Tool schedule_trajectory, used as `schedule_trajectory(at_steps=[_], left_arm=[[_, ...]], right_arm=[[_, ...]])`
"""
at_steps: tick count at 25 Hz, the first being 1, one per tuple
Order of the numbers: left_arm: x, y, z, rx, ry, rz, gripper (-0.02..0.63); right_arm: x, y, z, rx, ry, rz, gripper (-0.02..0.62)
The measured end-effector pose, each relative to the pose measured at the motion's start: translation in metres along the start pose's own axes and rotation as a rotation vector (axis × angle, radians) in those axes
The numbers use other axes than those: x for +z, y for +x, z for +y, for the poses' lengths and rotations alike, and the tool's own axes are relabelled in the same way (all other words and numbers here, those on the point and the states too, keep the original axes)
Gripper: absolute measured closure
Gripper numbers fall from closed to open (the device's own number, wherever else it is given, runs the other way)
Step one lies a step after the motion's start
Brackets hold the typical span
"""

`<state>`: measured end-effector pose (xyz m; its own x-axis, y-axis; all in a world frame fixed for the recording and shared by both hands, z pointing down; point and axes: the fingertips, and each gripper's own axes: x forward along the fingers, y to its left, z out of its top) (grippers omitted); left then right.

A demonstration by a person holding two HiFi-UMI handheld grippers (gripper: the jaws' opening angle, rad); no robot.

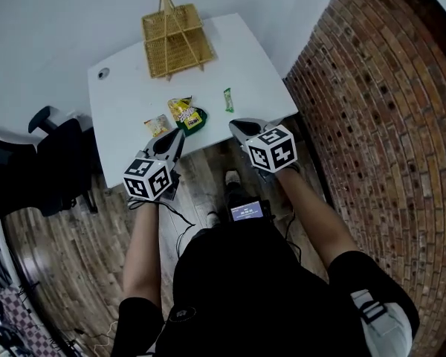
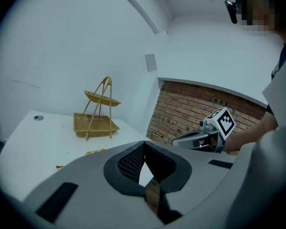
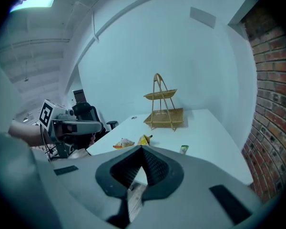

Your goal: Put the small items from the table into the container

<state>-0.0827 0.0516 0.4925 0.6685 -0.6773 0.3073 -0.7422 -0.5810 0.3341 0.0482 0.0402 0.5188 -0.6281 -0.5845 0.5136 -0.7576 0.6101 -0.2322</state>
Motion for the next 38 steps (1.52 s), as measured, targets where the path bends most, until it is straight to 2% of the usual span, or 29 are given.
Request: schedule_trajectory(at_steps=[10,15,22,31,38], left_arm=[[0.032,0.076,0.051,0.07,-0.062,-0.001,0.597],[0.045,0.094,0.072,0.11,-0.086,-0.009,0.597],[0.045,0.101,0.093,0.122,-0.101,0.008,0.597],[0.052,0.101,0.107,0.058,-0.09,0.018,0.597],[0.056,0.098,0.111,0.045,-0.085,0.016,0.597]], right_arm=[[0.05,0.071,-0.072,0.083,0.007,0.021,0.584],[0.067,0.094,-0.092,0.123,0.012,0.028,0.584],[0.071,0.12,-0.097,0.136,0.028,0.056,0.584],[0.084,0.132,-0.086,0.084,0.045,0.036,0.584],[0.089,0.133,-0.082,0.076,0.046,0.027,0.584]])
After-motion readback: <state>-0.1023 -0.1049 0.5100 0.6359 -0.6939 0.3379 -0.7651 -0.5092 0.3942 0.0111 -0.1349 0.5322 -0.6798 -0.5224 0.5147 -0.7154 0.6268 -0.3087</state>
